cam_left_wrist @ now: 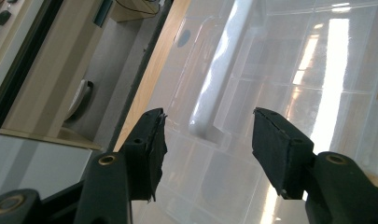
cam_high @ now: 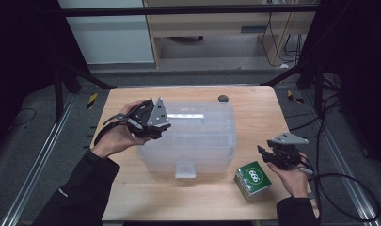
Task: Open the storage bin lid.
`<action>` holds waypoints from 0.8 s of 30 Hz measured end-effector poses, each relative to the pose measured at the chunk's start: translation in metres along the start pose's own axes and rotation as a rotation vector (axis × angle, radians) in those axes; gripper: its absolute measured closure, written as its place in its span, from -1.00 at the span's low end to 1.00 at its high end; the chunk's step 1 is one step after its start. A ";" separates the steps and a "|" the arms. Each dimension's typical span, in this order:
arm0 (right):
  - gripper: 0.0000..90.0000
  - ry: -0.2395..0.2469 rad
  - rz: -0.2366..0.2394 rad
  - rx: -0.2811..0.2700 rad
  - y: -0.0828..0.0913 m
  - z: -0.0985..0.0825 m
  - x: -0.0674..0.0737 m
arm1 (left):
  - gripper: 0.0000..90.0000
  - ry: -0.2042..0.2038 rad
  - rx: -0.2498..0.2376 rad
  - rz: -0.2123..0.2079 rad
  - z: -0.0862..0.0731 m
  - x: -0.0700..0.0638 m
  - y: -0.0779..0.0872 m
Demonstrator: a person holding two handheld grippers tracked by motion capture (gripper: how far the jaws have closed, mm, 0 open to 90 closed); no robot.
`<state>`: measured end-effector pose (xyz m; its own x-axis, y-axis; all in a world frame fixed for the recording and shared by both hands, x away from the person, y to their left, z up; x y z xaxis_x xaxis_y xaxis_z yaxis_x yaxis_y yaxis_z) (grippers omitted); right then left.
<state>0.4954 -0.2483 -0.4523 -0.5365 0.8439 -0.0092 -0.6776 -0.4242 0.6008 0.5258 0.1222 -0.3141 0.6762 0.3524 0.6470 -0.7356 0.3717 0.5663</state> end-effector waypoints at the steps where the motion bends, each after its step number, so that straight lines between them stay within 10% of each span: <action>1: 0.28 -0.003 0.002 0.002 0.000 0.000 0.000 | -0.03 -0.006 -0.001 0.001 0.001 -0.001 -0.002; 24: 0.73 0.006 0.046 0.034 0.000 0.000 0.006 | 0.25 -0.148 0.082 0.008 0.007 -0.004 -0.032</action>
<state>0.4920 -0.2435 -0.4526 -0.5697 0.8217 0.0142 -0.6348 -0.4509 0.6275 0.5469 0.1030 -0.3313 0.6615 0.2227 0.7161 -0.7458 0.2956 0.5970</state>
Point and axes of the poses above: each handheld gripper's, and its own axes: y roughly backward along the jaws, z roughly out of its top, x roughly to its left, the point moved 5 cm from there along -y, roughly forward along the jaws, and after that the axes turned 9 degrees about z, right-handed, at the moved point
